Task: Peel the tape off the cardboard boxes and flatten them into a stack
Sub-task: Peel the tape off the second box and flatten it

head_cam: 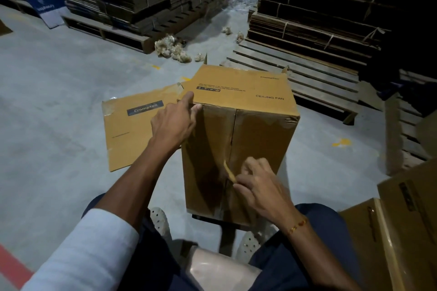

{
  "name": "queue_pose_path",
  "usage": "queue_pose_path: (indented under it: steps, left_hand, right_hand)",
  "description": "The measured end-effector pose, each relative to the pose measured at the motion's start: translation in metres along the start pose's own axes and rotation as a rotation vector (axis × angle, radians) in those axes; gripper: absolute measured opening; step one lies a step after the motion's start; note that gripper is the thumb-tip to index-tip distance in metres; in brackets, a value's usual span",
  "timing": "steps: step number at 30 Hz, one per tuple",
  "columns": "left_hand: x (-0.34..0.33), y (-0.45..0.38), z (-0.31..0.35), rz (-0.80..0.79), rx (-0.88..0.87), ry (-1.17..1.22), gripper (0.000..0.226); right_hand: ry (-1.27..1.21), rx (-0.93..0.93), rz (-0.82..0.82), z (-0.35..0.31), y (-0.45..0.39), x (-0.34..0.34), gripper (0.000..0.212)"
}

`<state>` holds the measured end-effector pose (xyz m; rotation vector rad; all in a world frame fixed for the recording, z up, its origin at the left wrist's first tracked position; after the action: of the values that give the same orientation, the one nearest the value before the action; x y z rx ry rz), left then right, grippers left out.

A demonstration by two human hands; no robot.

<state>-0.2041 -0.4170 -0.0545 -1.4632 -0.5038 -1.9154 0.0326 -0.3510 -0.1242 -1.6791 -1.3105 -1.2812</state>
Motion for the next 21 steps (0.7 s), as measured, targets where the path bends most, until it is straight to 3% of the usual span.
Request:
queue_pose_path:
  steps: [3,7,11,17,21]
  left_hand:
    - [0.003,-0.015,0.01,-0.006,0.003,0.031,0.041]
    - [0.004,-0.031,0.016,0.01,-0.034,0.04,0.04]
    - [0.002,-0.034,0.013,0.019,-0.033,0.052,0.041]
    - [0.025,-0.024,0.014,0.098,0.013,0.094,0.047]
    - [0.026,-0.017,0.01,0.163,-0.002,0.124,0.064]
  right_hand:
    - [-0.254,0.158,0.026,-0.012,0.006,0.001,0.023]
    - [-0.77,-0.045,0.056,0.004,0.011,-0.009,0.026]
    - [-0.969,-0.214,0.176,0.02,0.018,-0.007,0.035]
    - [-1.662,-0.296,0.173,0.001,0.031,-0.009,0.031]
    - [-1.856,-0.323,0.242,0.0,0.035,-0.002,0.029]
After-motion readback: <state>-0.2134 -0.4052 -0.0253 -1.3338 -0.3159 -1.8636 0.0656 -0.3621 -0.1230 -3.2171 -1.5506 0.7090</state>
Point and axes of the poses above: each hand's wrist, its own y-axis away from the middle knuckle, its own x-axis out of the back of the hand, z = x × y, the point moved 7 cm from there along -y, towards the middle knuckle, and after that the axes turned 8 degrees about -z, right-handed, at the moved point
